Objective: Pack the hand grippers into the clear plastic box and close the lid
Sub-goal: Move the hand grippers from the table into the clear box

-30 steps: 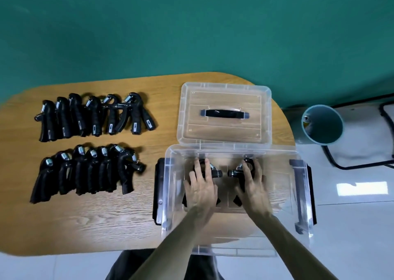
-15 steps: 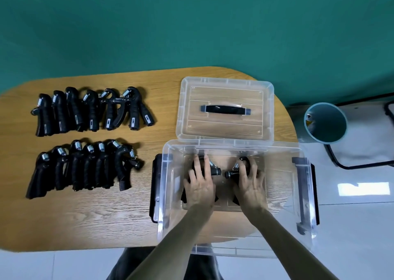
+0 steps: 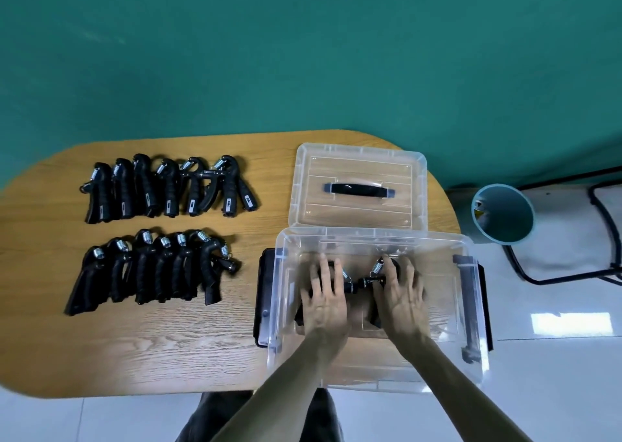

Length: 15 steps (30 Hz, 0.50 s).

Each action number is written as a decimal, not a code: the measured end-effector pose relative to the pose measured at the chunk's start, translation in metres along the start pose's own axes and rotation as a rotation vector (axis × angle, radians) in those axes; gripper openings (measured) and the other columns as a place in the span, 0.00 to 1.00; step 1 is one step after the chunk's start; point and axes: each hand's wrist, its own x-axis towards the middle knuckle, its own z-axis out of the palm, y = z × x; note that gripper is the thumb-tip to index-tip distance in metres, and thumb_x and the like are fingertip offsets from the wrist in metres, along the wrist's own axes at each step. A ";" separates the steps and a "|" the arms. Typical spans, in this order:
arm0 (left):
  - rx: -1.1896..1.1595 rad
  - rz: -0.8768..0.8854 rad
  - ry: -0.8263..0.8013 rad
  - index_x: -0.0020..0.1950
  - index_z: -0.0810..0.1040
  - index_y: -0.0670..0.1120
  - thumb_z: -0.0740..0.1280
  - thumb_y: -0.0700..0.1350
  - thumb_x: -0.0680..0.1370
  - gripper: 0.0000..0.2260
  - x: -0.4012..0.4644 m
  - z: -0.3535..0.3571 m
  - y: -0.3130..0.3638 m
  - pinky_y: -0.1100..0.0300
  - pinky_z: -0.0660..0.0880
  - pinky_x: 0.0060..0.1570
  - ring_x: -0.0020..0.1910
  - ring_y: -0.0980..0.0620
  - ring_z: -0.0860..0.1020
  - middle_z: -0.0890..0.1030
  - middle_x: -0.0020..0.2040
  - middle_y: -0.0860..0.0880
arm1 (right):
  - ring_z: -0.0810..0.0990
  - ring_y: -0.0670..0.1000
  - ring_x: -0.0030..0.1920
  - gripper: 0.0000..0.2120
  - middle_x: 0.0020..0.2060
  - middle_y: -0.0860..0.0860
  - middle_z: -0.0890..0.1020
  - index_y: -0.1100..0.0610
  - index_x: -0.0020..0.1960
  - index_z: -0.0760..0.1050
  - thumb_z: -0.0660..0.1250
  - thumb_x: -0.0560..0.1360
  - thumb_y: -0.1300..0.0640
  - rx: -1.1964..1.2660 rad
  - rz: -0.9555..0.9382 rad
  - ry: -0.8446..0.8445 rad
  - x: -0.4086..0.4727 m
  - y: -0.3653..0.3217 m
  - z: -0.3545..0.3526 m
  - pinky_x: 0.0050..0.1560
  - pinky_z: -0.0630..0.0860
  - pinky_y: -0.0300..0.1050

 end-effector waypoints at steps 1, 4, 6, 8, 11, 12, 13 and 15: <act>-0.002 0.007 -0.002 0.81 0.32 0.45 0.60 0.45 0.82 0.40 -0.004 -0.007 -0.001 0.39 0.59 0.75 0.81 0.38 0.47 0.32 0.80 0.41 | 0.68 0.63 0.62 0.28 0.75 0.60 0.60 0.50 0.79 0.54 0.58 0.82 0.53 -0.017 -0.018 0.027 -0.004 -0.003 -0.008 0.59 0.71 0.62; 0.008 0.073 0.146 0.83 0.50 0.42 0.60 0.51 0.80 0.35 -0.018 -0.043 -0.009 0.42 0.68 0.72 0.78 0.39 0.62 0.53 0.82 0.38 | 0.73 0.64 0.55 0.30 0.70 0.62 0.67 0.52 0.77 0.59 0.59 0.77 0.52 -0.100 -0.060 0.054 -0.015 -0.017 -0.034 0.53 0.75 0.61; 0.043 0.155 0.233 0.81 0.57 0.42 0.59 0.54 0.80 0.32 -0.025 -0.065 -0.017 0.43 0.68 0.71 0.73 0.41 0.69 0.64 0.79 0.39 | 0.74 0.63 0.55 0.28 0.68 0.62 0.69 0.52 0.78 0.62 0.54 0.79 0.46 -0.146 -0.080 0.091 -0.023 -0.036 -0.056 0.51 0.76 0.60; 0.052 0.230 0.304 0.80 0.58 0.42 0.58 0.53 0.81 0.30 -0.034 -0.092 -0.025 0.46 0.65 0.73 0.72 0.43 0.70 0.69 0.76 0.41 | 0.75 0.62 0.53 0.28 0.69 0.62 0.70 0.52 0.78 0.63 0.52 0.80 0.44 -0.179 -0.115 0.136 -0.032 -0.057 -0.078 0.49 0.77 0.59; 0.081 0.297 0.363 0.80 0.57 0.42 0.54 0.53 0.83 0.27 -0.042 -0.130 -0.037 0.48 0.62 0.74 0.74 0.43 0.68 0.69 0.76 0.42 | 0.76 0.62 0.54 0.29 0.71 0.62 0.70 0.50 0.80 0.58 0.52 0.81 0.43 -0.206 -0.160 0.171 -0.038 -0.084 -0.104 0.49 0.78 0.58; 0.094 0.295 0.370 0.80 0.57 0.42 0.52 0.53 0.83 0.27 -0.044 -0.141 -0.043 0.47 0.61 0.74 0.74 0.43 0.68 0.68 0.76 0.41 | 0.76 0.62 0.54 0.29 0.71 0.62 0.70 0.50 0.80 0.56 0.53 0.82 0.43 -0.204 -0.168 0.182 -0.038 -0.092 -0.110 0.50 0.78 0.59; 0.096 0.280 0.374 0.81 0.56 0.42 0.50 0.54 0.84 0.27 -0.045 -0.150 -0.050 0.47 0.61 0.74 0.75 0.43 0.68 0.67 0.77 0.41 | 0.76 0.62 0.54 0.30 0.71 0.62 0.70 0.49 0.81 0.54 0.53 0.82 0.42 -0.201 -0.174 0.190 -0.038 -0.101 -0.116 0.50 0.78 0.60; 0.083 0.251 0.377 0.81 0.53 0.42 0.47 0.55 0.84 0.28 -0.045 -0.166 -0.064 0.45 0.62 0.73 0.75 0.42 0.68 0.65 0.78 0.40 | 0.76 0.61 0.53 0.30 0.72 0.63 0.69 0.49 0.81 0.53 0.53 0.82 0.42 -0.213 -0.196 0.211 -0.038 -0.120 -0.128 0.51 0.77 0.60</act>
